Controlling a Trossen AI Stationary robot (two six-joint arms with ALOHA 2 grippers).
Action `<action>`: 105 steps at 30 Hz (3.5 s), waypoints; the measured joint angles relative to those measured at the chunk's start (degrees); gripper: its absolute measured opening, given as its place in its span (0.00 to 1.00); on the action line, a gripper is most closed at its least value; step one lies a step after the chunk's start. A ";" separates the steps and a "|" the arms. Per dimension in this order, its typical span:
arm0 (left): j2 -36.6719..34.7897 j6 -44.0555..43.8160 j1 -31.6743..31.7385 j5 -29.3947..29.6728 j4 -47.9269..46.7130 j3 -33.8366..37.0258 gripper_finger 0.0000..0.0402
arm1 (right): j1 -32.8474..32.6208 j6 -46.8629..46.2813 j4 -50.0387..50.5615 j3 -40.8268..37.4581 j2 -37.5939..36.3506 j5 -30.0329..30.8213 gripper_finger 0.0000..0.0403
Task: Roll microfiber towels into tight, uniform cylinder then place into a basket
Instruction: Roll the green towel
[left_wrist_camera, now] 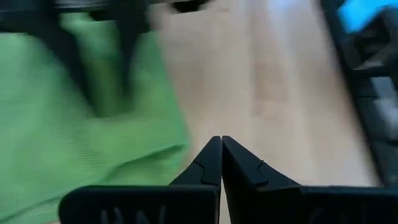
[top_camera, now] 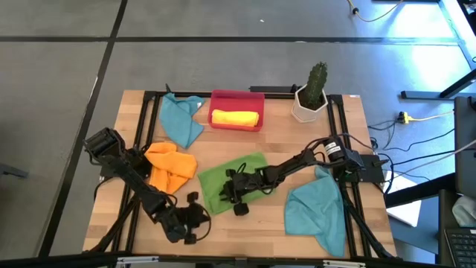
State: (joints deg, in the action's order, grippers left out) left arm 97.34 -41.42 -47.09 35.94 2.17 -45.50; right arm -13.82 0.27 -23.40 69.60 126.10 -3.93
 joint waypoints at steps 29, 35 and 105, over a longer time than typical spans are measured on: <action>0.02 25.99 7.25 -3.38 -28.71 -16.46 0.04 | -5.31 -1.52 7.08 0.22 -3.06 -0.21 0.27; 0.02 27.19 4.47 -0.35 -38.86 -23.70 0.03 | -8.63 -2.69 16.49 0.24 -11.80 3.52 0.27; 8.50 43.72 6.10 -3.73 -11.14 -8.65 0.36 | -23.94 -18.05 31.59 0.24 -20.28 35.37 0.27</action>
State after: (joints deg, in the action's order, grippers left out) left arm 105.84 2.30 -40.99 32.21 -8.98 -54.15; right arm -37.76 -17.78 8.19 69.84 105.82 31.44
